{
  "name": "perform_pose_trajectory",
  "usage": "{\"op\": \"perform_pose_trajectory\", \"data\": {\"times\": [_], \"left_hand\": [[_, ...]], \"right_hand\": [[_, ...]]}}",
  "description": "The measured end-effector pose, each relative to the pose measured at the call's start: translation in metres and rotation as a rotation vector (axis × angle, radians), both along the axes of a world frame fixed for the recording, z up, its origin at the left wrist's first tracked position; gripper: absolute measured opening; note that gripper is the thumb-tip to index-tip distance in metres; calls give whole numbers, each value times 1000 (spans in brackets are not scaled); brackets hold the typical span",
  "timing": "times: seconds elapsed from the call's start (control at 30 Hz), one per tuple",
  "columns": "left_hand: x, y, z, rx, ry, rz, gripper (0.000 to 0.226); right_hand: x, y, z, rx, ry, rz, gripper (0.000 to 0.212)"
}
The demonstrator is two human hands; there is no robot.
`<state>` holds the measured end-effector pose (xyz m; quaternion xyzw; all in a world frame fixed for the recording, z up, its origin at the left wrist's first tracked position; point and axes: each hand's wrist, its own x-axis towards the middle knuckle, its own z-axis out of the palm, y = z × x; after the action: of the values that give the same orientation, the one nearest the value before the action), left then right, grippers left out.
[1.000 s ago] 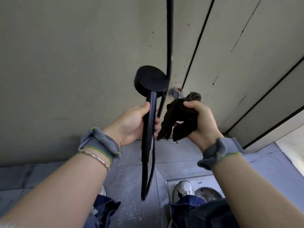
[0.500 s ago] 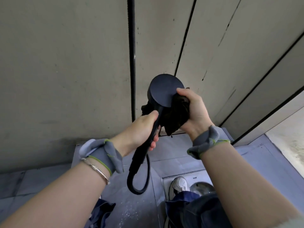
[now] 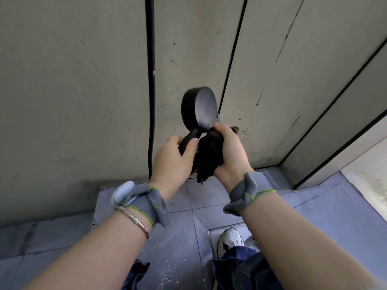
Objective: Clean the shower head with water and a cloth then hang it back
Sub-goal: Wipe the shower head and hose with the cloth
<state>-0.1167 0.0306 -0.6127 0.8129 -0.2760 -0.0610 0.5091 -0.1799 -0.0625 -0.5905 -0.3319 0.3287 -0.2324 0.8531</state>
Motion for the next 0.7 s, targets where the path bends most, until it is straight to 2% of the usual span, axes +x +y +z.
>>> {"op": "perform_pose_trajectory", "data": {"times": [0.13,0.2,0.27,0.37,0.47,0.53,0.57,0.6,0.67,0.7], "left_hand": [[4,-5,7,-74,115,28,21],[-1,-5,13,-70,75,-93,20],[-8,-4,16,-30,-3,-225,31],[-10,1,18,-18,-63,-281,39],[-5,5,28,-167,119,-188,44],[-1,3,34,-306,303,-56,40],[-1,2,36,-356,327,11,36],[-1,2,38,-380,288,64,29],[-2,3,42,-340,90,130,10],[-1,3,44,-291,-9,154,11]], "right_hand": [[0,16,1,-43,-65,162,43],[2,24,-1,-106,-70,206,39],[1,23,0,-125,-70,210,36],[-4,16,4,-115,-73,233,29],[-4,11,8,-137,-89,249,24],[-3,8,11,-134,-116,295,15],[-3,7,12,-130,-124,326,13],[-2,6,13,-137,-128,359,16],[-1,4,12,-177,-117,413,30],[-2,1,12,-208,-98,426,34]]}}
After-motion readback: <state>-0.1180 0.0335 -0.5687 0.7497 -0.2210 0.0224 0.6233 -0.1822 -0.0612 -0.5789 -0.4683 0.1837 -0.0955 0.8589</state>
